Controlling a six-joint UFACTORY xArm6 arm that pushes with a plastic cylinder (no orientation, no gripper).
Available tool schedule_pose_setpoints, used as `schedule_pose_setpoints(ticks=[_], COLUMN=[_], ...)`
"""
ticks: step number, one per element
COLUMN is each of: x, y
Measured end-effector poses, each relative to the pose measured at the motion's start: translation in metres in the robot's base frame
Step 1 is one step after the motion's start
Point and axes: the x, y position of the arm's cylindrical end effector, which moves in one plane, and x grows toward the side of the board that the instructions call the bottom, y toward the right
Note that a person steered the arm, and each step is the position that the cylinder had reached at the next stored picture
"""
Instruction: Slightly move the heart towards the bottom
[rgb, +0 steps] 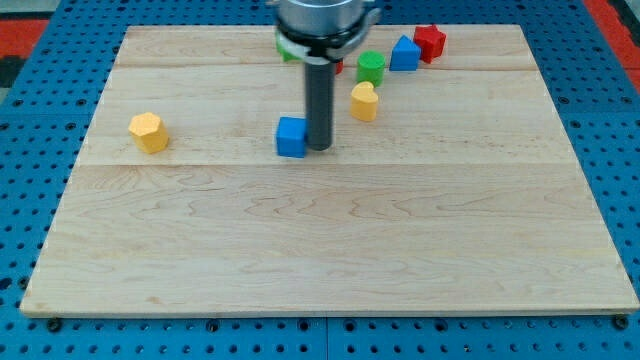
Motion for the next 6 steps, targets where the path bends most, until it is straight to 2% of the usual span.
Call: schedule_pose_setpoints(ticks=[1,2,3,4,5,6], x=[0.000,-0.006,-0.018,-0.012,-0.055,-0.085], y=[-0.040,-0.029,0.027,0.126,0.169,0.136])
